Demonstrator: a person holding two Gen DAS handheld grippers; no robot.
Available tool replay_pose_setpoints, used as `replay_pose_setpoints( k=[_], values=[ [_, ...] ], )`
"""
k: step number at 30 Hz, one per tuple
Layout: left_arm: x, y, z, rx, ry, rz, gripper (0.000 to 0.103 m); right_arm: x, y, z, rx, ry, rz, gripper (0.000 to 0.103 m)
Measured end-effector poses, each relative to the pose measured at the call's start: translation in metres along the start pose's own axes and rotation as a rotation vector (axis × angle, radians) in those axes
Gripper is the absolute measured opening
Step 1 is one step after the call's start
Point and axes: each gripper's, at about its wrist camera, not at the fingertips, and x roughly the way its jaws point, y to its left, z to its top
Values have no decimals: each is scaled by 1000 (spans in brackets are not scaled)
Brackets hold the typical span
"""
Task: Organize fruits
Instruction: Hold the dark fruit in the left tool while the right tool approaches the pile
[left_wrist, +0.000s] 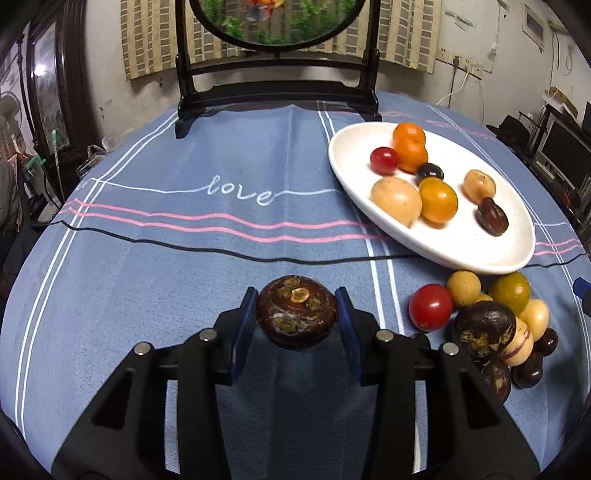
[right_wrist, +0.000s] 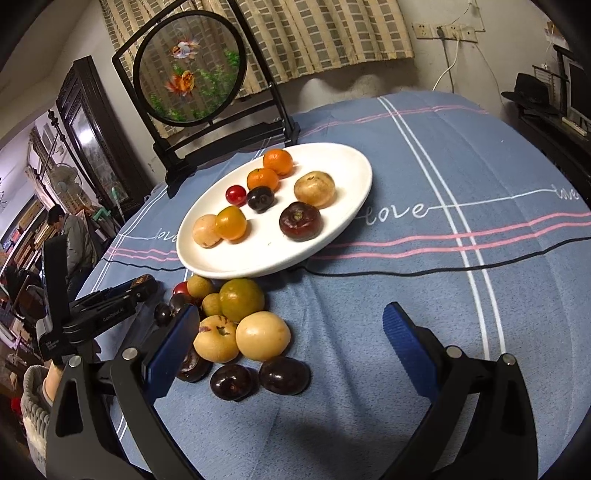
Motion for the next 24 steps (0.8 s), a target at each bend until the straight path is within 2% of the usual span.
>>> replay_pose_setpoints(
  k=[2, 6, 10, 12, 15, 16, 18, 19, 21, 24],
  values=[
    [3, -5, -2, 19, 9, 3, 43, 5, 4, -2, -24, 21, -7, 100],
    [3, -7, -3, 31, 12, 5, 43, 21, 17, -10, -122, 72, -120, 100],
    [3, -5, -2, 25, 18, -1, 43, 35, 28, -20, -238, 113, -181, 100],
    [5, -6, -3, 31, 30, -6, 43, 31, 26, -18, -273, 65, -249, 100],
    [5, -14, -5, 74, 36, 0, 43, 16, 6, -7, -209, -20, -334, 100],
    [5, -17, -6, 86, 35, 2, 43, 14, 2, -5, -191, -34, -327, 100],
    [3, -22, -8, 114, 25, 6, 42, 8, 0, -5, -169, -43, -221, 98],
    [1, -24, -9, 127, 17, 6, 42, 9, 7, -8, -198, -39, -184, 93],
    [-2, -25, -11, 139, 6, -10, 42, 17, 16, -12, -264, -13, -180, 81],
    [-6, -26, -12, 149, -8, -45, 42, 29, 16, -14, -262, 44, -161, 74]
  ],
)
